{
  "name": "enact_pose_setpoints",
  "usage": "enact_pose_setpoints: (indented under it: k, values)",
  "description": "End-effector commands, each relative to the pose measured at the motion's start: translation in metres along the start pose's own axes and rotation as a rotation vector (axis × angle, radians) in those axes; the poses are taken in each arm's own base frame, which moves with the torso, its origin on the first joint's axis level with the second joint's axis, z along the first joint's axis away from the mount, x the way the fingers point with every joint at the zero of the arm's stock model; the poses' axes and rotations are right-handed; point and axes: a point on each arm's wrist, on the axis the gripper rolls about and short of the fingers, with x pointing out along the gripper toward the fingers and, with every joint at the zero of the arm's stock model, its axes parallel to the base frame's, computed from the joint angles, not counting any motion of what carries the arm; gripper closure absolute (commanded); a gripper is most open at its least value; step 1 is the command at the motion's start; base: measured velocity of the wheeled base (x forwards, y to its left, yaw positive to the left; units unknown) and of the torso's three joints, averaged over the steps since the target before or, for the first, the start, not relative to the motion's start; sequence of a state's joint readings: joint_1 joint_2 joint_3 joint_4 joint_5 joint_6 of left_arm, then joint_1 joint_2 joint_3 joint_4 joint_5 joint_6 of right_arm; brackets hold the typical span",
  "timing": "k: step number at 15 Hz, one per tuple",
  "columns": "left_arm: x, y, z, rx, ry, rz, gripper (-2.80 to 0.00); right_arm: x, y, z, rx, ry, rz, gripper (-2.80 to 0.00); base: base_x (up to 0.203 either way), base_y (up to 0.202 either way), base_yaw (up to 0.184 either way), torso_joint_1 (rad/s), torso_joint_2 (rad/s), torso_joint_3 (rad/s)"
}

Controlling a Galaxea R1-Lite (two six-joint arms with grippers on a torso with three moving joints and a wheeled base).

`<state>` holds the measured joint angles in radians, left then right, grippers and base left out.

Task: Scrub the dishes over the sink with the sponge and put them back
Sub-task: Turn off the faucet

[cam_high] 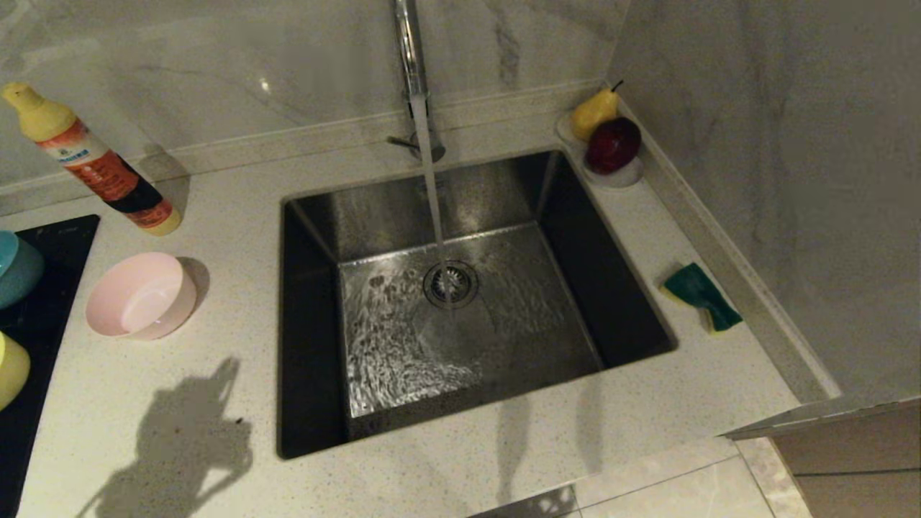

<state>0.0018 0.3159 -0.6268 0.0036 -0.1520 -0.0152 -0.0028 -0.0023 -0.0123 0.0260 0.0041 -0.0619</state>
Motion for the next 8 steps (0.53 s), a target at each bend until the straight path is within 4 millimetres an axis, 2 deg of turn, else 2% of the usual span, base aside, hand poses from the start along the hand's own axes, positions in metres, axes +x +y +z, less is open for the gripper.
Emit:
enact_pose_setpoints:
  k: [1, 3, 5, 8]
  values:
    - [0.092, 0.012, 0.031, -0.090, 0.193, -0.052, 0.00, 0.000, 0.000, 0.000, -0.001, 0.001, 0.000, 0.00, 0.000, 0.000, 0.000, 0.000, 0.00, 0.000]
    - [0.160, 0.021, 0.037, -0.173, 0.303, -0.088, 0.00, 0.000, 0.000, 0.000, -0.001, 0.001, 0.000, 0.00, 0.000, 0.000, 0.000, 0.000, 0.00, 0.000]
    - [0.222, 0.029, 0.033, -0.255, 0.391, -0.116, 0.00, 0.000, 0.000, 0.000, -0.001, 0.001, 0.001, 0.00, 0.000, 0.000, 0.000, 0.000, 0.00, 0.000]
    - [0.291, 0.029, 0.006, -0.379, 0.531, -0.159, 0.00, 0.000, 0.000, 0.000, -0.001, 0.001, 0.000, 0.00, 0.000, 0.000, 0.000, 0.000, 0.00, 0.000]
